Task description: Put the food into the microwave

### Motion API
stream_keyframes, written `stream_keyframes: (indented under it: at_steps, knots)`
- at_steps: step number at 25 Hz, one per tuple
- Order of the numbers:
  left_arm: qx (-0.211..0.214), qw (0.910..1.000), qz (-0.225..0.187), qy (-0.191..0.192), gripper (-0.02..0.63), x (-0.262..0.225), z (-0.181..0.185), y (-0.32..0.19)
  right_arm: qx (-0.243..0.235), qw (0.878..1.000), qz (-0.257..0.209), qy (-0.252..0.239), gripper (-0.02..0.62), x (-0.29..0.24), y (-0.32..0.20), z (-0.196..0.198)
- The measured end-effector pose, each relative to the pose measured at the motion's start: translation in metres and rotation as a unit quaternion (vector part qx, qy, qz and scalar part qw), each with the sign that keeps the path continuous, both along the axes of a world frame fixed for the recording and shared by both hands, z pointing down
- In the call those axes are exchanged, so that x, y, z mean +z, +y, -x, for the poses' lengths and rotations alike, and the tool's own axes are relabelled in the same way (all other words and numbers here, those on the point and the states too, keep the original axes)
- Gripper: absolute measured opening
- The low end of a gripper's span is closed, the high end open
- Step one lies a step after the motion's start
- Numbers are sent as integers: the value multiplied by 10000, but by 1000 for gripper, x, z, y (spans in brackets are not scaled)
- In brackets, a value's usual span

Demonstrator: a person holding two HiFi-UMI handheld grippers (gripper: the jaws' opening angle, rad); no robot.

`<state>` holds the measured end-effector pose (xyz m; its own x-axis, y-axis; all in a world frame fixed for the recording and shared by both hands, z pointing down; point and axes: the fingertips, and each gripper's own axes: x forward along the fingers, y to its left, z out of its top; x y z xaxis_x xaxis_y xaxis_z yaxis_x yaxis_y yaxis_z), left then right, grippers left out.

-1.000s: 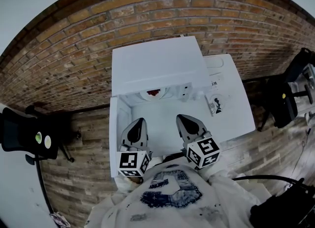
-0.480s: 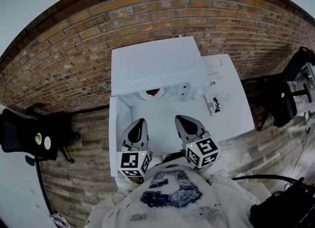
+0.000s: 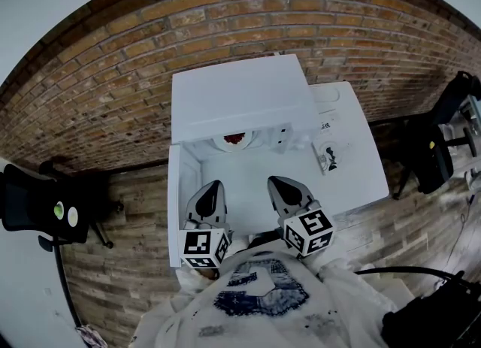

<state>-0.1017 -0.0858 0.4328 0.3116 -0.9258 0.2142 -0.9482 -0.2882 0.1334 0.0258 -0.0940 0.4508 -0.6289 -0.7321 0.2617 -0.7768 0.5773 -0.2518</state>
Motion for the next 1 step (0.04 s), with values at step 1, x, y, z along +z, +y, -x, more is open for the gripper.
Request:
stream_keyframes:
  at_steps: [1]
  knots:
    - [4,10000,-1,8,8,0,0,1,2,10000,2,4,12,0,1,0]
